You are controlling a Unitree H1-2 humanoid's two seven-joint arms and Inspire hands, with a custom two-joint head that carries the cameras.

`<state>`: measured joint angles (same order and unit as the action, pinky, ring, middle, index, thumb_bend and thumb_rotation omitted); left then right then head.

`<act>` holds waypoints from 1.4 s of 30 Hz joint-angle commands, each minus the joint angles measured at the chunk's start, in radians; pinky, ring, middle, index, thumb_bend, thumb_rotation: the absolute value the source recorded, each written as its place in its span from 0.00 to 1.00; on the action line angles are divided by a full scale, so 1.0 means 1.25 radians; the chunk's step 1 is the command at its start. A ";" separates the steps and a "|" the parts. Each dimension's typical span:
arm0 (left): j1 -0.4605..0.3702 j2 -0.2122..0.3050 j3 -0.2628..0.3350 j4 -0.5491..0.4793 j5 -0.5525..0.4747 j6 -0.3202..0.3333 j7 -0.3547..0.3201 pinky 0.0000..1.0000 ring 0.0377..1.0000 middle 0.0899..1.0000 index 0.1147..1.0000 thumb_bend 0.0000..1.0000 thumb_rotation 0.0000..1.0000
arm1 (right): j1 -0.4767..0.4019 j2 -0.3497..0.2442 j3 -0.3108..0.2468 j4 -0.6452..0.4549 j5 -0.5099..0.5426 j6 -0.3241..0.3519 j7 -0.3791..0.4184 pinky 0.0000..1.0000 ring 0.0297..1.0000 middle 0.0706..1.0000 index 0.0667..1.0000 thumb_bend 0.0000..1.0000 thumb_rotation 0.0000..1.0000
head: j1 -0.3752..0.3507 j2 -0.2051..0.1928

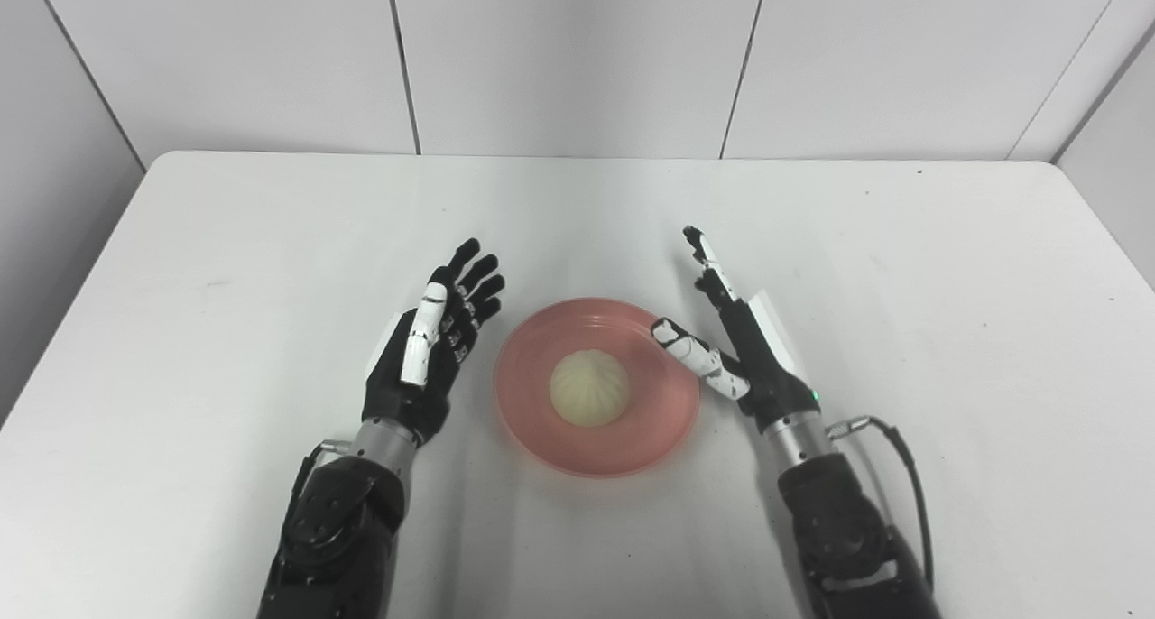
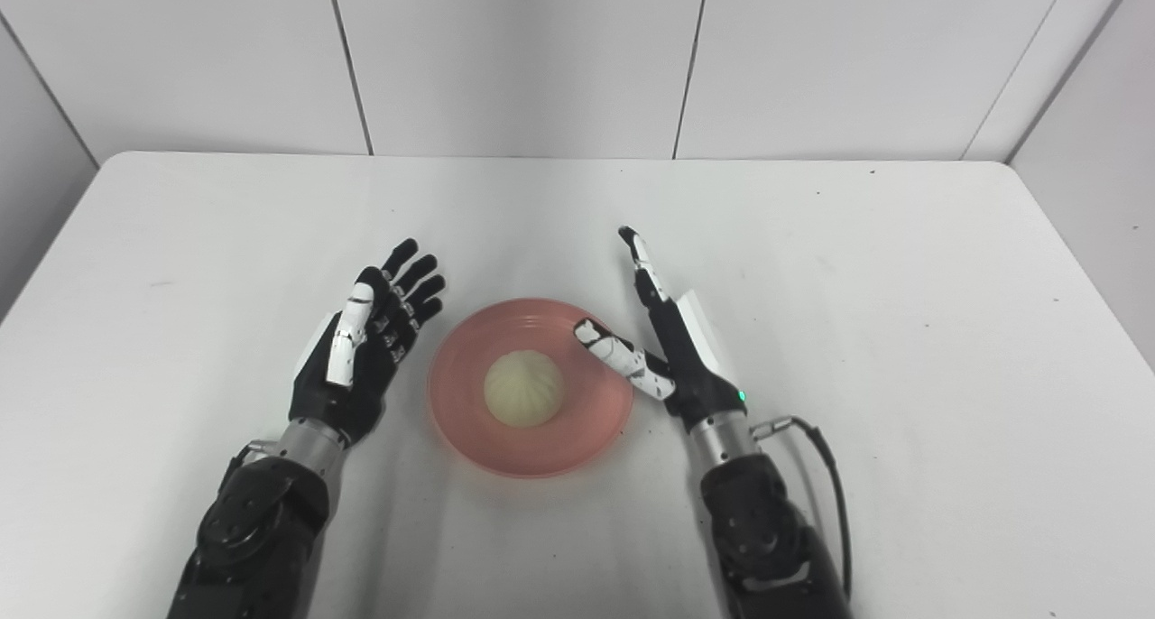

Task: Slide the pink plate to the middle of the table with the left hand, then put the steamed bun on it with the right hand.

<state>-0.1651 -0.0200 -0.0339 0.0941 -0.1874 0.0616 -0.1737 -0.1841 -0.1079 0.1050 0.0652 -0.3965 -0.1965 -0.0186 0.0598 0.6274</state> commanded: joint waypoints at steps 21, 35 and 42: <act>0.093 0.003 0.001 0.060 0.029 -0.069 0.015 0.97 0.97 0.98 0.99 0.44 1.00 | 0.004 0.062 -0.020 0.097 0.301 0.019 0.057 1.00 1.00 1.00 1.00 0.33 1.00 | 0.005 -0.047; 0.076 0.014 0.003 0.126 0.021 -0.069 -0.007 0.95 0.95 0.96 0.96 0.45 1.00 | 0.001 0.078 -0.040 0.103 0.406 0.118 0.125 1.00 1.00 1.00 1.00 0.24 1.00 | 0.004 -0.077; 0.068 0.014 0.004 0.143 0.013 -0.055 -0.012 0.96 0.96 0.97 0.97 0.46 1.00 | 0.005 0.079 -0.046 0.060 0.429 0.194 0.134 1.00 1.00 1.00 1.00 0.25 1.00 | 0.008 -0.086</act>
<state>-0.1629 -0.0182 -0.0383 0.1523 -0.1671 -0.0226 -0.1782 -0.2151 -0.0237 0.0465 0.1299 0.1209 0.0073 0.1416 0.0690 0.5231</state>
